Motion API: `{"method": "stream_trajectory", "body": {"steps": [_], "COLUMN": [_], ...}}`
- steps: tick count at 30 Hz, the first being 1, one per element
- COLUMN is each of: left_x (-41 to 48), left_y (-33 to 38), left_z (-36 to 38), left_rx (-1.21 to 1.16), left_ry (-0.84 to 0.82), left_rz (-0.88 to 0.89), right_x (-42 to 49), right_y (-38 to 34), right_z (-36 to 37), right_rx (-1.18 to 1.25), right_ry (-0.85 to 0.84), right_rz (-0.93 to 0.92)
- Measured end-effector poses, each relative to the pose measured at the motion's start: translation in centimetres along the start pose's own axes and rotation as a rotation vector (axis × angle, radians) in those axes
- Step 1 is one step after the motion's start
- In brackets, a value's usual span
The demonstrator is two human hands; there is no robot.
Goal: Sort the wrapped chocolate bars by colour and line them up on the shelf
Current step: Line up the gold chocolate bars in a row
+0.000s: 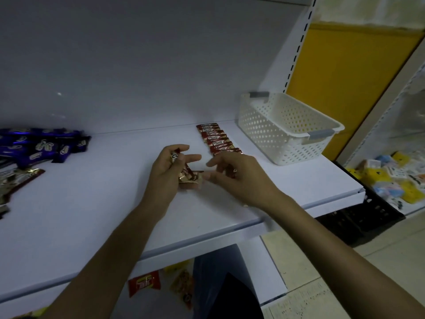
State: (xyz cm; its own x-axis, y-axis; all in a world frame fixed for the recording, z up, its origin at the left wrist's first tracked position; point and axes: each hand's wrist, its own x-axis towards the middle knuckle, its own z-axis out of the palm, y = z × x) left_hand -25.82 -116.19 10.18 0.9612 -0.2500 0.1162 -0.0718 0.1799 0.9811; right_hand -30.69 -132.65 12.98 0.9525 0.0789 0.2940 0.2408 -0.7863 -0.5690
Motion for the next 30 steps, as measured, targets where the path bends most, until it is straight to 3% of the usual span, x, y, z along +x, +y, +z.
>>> {"method": "stream_trajectory", "body": {"steps": [3,7,16,19,25,30], "left_x": [0.0,0.1,0.3,0.2,-0.1,-0.1], "left_y": [0.0,0.2,0.1,0.3,0.4,0.1], "left_z": [-0.1,-0.3,-0.4,-0.2,0.2,0.3], "left_rx": [-0.049,-0.062,-0.081,0.025,0.142,0.169], "left_ry": [0.008,0.002,0.075,0.062,0.016,0.015], "left_rz": [-0.008,-0.036,-0.054,-0.056,-0.031,-0.028], "right_x": [1.9,2.5,1.0,0.1,-2.7,-5.0], "right_y": [-0.9,-1.0,-0.7,-0.2,1.7,3.8], "right_z": [1.8,1.5,-0.9,-1.8,-4.8,-6.1], "right_rx": [-0.135,-0.142,0.653,0.765,0.559,0.380], "right_ry": [-0.015,-0.036,0.042,0.028,0.058,-0.053], "right_rz": [-0.022,-0.043,0.210,0.253,0.221,0.258]}}
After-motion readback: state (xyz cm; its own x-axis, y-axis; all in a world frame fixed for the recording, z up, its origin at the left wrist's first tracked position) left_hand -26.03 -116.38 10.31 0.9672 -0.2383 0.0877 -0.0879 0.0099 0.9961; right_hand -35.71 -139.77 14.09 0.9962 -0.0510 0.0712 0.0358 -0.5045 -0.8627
